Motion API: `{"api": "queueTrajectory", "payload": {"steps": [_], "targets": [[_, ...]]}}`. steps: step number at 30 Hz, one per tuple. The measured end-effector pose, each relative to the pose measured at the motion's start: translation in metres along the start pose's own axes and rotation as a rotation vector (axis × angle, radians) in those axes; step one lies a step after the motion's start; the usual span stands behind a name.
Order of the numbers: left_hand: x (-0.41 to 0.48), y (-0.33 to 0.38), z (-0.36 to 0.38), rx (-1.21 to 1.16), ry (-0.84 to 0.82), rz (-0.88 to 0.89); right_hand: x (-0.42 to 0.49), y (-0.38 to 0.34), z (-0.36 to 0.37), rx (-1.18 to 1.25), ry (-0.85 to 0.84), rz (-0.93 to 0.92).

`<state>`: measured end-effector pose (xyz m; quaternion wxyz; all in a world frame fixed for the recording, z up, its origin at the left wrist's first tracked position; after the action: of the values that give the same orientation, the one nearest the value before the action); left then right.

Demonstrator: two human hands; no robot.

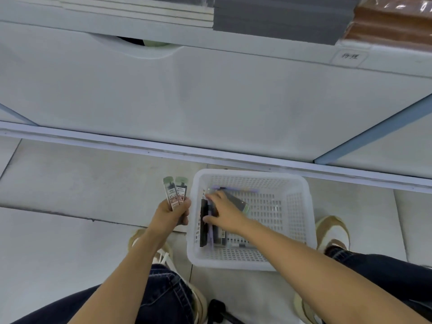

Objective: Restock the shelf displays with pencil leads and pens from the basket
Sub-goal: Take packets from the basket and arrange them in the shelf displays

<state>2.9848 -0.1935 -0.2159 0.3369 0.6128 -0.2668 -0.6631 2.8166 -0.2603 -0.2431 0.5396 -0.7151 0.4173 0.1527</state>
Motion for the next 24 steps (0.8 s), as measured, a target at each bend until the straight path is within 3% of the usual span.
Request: {"api": "queueTrajectory", "payload": {"steps": [3, 12, 19, 24], "targets": [[0.002, -0.007, 0.003, 0.05, -0.035, 0.022, 0.004, 0.007, 0.01, 0.026, 0.052, 0.056], [0.003, -0.004, 0.009, 0.141, -0.004, 0.023, 0.006, 0.004, 0.018, 0.281, 0.116, -0.041], [0.002, -0.005, 0.012, 0.169, 0.033, 0.025, 0.004, 0.009, 0.015, 0.369, 0.031, -0.048], [0.003, -0.007, 0.014, 0.473, 0.175, 0.003, -0.002, 0.012, 0.011, 0.538, -0.036, -0.024]]}}
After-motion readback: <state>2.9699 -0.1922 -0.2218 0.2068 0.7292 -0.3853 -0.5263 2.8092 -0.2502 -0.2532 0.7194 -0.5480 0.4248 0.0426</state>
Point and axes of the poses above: each hand's wrist, its own x-axis towards the middle knuckle, its own z-axis out of the palm, y = z × x, the point moved 1 cm from there along x, towards the middle knuckle, and after that the axes turned 13 degrees about -y, right-handed, at the moved point
